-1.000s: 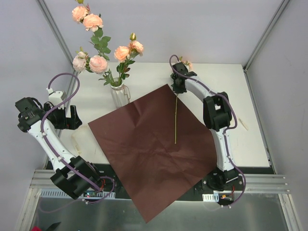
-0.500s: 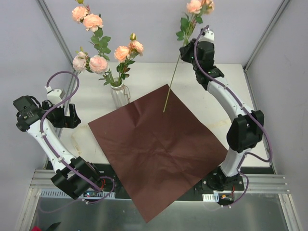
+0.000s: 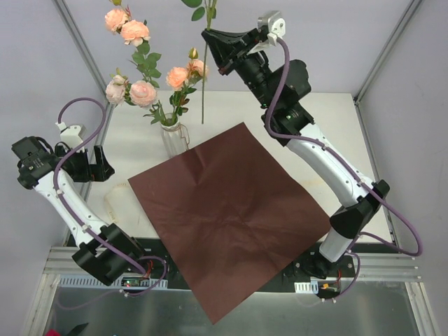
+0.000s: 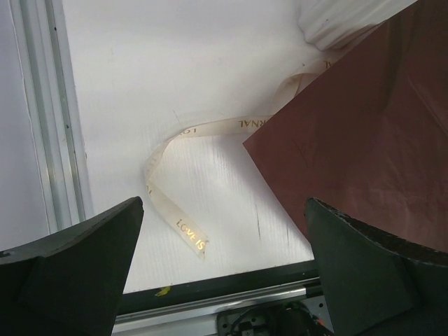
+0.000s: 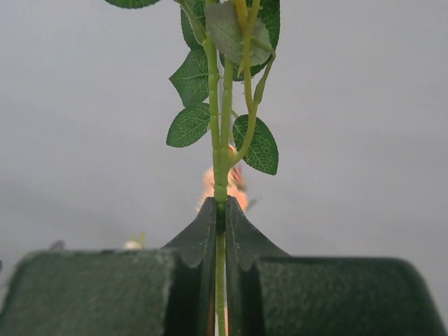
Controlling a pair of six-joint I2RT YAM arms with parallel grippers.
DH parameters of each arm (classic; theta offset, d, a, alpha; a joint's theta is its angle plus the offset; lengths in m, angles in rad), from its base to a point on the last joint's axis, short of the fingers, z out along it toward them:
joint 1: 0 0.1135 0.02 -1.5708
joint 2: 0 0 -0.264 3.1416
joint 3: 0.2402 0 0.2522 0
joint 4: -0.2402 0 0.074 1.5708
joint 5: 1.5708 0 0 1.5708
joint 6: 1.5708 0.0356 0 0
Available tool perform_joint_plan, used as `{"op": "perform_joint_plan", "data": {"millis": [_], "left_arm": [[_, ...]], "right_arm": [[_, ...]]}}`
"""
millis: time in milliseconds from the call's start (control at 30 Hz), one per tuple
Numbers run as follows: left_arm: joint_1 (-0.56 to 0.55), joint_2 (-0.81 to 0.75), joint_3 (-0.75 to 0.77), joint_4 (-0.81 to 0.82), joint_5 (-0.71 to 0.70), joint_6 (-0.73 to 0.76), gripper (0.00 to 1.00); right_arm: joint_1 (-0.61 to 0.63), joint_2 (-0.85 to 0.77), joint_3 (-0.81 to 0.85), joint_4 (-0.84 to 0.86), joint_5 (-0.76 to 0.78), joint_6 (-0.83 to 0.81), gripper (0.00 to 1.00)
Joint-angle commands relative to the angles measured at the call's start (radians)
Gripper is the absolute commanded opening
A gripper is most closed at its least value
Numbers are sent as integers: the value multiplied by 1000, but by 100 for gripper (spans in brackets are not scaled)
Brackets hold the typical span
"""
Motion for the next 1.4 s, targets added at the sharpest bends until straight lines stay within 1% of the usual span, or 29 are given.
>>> {"op": "perform_joint_plan", "data": {"millis": [0,33,133,333,800,1133,1367], "left_arm": [[12,-21,30,-23,54,-13,99],[12,-29,26,-23,54,-11,99],[11,-39,18,-23,49,-10,99],[12,-52,12,-31,54,-4,99],[11,-53,18,-37,55,4,99],[12,-52,29,-41,57,1,99],[11,-53,24,-40,59,1,99]], "right_arm": [[57,17,140,140,-59,-112,1],[61,31,172,149,-62,-110,1],[77,77,195,191,-67,-87,1],[89,145,200,271,-71,-35,1],[103,220,191,318,-45,45,1],[103,266,180,322,-34,45,1],[119,293,116,296,-36,28,1]]}}
